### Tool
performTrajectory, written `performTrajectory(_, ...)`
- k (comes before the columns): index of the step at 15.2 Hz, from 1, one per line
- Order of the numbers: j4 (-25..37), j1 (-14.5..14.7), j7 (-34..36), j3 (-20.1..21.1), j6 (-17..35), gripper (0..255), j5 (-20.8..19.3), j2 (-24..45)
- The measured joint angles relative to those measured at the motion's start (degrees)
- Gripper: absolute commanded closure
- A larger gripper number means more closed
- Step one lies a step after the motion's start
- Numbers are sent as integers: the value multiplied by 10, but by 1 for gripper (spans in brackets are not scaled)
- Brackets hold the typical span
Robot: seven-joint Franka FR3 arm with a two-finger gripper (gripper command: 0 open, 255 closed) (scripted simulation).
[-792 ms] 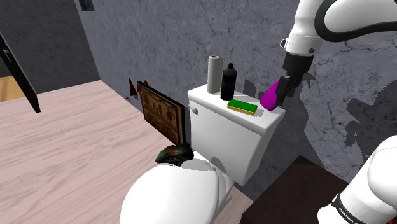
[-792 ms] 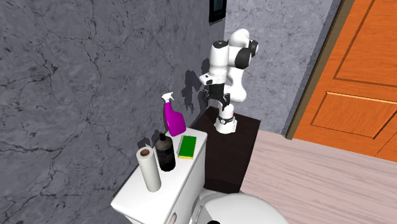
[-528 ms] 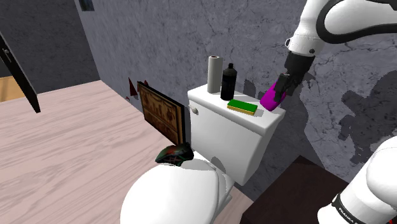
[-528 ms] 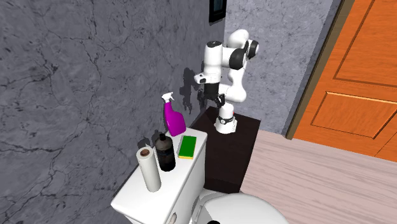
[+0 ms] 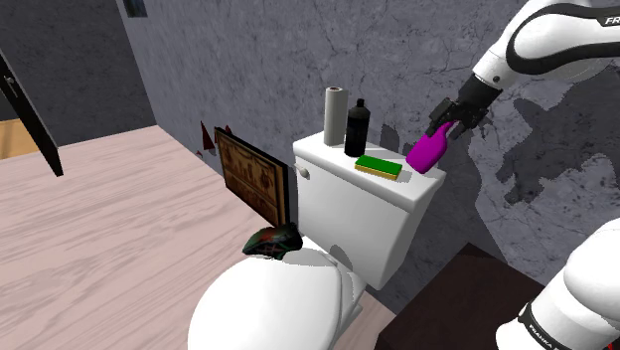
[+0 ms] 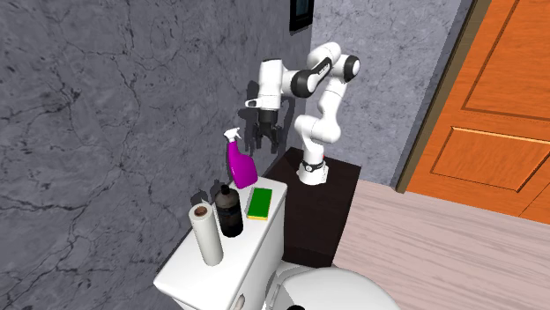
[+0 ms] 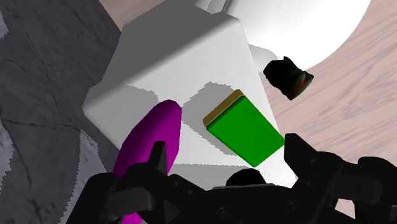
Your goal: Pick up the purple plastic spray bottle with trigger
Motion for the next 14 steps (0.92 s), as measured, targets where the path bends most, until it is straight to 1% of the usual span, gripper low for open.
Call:
performTrajectory(3, -33, -21, 2, -40, 81, 0, 24, -3)
performTrajectory(6, -54, -37, 1, -77, 146, 0, 50, -6)
performTrajectory(8, -63, -37, -3, -86, 170, 0, 57, 0)
performTrajectory(14, -95, -29, -21, -95, 221, 0, 65, 5)
